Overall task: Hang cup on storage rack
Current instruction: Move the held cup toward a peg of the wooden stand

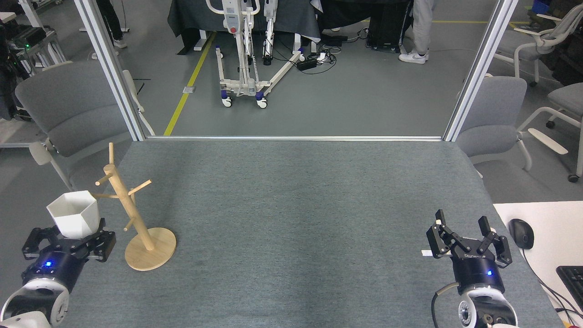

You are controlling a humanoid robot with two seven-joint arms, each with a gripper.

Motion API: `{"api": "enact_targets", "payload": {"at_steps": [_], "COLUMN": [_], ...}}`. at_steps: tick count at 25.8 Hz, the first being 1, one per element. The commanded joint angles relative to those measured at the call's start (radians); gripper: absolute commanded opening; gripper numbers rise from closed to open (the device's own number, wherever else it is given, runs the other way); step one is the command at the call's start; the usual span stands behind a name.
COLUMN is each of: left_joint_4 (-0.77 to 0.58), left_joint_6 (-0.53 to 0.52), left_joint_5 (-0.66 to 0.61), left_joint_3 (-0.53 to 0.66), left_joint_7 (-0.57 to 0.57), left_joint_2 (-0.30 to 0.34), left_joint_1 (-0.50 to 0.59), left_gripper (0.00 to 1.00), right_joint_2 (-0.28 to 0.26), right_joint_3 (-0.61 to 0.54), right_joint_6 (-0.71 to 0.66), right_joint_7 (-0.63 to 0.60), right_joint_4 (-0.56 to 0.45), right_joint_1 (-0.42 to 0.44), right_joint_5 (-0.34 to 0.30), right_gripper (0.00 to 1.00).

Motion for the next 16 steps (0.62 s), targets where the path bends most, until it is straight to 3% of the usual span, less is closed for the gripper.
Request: {"api": "enact_targets", "payload": {"at_steps": [1,16], "left_joint_4": [-0.005,-0.097], "left_joint_6": [-0.008,-0.054], "left_joint_5": [0.003,0.009], "left_joint_3": [0.0,0.009], "left_joint_7": [0.002,-0.001], "left_joint_2": [0.001,0.024], "left_joint_1": [0.008,0.052], "left_gripper": [0.0,0.0], "right_joint_2": [0.0,-0.001], "right_joint_3": [0.001,0.001], "right_joint_6": [0.0,-0.003], "right_joint_7": [0.001,0.001], "right_joint_4": [0.0,-0.001], "right_joint_1": [-0.001,-0.001], "right_joint_5": [0.0,0.0], "right_gripper": [0.99,0.99]}}
